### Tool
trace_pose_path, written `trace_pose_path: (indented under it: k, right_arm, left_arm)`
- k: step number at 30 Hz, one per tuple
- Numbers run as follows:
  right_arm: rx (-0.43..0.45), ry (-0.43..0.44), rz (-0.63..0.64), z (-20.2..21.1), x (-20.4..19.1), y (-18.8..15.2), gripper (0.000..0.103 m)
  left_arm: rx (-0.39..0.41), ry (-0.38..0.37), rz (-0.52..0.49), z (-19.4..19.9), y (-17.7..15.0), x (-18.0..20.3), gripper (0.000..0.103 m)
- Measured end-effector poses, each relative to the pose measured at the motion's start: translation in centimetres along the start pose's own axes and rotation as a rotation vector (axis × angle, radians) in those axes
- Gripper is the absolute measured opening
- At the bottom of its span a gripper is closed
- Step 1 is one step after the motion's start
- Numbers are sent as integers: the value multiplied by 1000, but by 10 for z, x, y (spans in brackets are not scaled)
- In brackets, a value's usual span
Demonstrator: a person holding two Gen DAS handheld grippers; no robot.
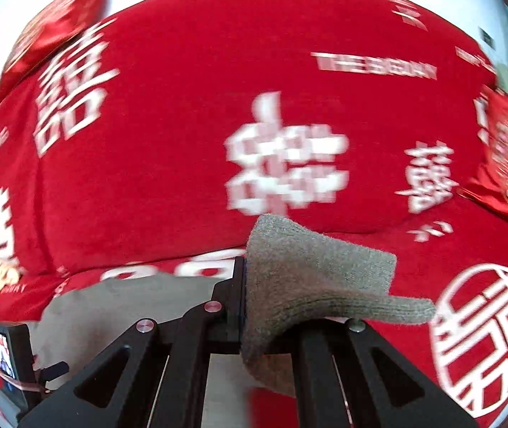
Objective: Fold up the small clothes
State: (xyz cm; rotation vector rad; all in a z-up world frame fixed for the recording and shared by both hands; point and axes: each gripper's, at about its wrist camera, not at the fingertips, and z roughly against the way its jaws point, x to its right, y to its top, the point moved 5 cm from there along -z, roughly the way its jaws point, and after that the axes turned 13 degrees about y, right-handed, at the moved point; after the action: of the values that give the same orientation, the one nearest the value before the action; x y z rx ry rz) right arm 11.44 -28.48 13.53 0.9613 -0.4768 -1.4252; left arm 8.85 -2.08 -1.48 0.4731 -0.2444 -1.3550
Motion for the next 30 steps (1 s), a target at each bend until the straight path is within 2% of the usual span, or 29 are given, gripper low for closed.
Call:
trace_pose_path:
  k: [7,11,18,21,22,24,25,26,30]
  right_arm:
    - [-114,51,135,-74,-121,-19,4]
    - [-210,48,232,-119,-173,-60,4]
    - [-322,21,279,-165,-199,-108,4]
    - [-376,60,276,-173,-205,-119,6]
    - [-398,88,272,-175,-207,-121,12]
    - [-443,159,269,-172,-212,-128,31]
    - [-452,205,259,-168,-215,-128,52]
    - [-454,264,236,-161,-217,-126,63]
    - [-436,482,95,-127,-206,-107,66]
  left_arm:
    - [-17,-2,134,-11,-10,-91,102]
    - [-29,-2,186,-18,-19,-129,102]
    - [-49,-17,238,-32,-30,-160,102]
    - [-46,-34,253,-31,-33,-164,102]
    - [-45,-38,257,-29,-34,-166,102]
    - [-41,-49,284,-25,-37,-172,102]
    - [-38,-55,306,-22,-38,-175,102]
    - [-36,-62,329,-19,-40,-180,102]
    - [-17,-31,367,-7,-40,-191,102]
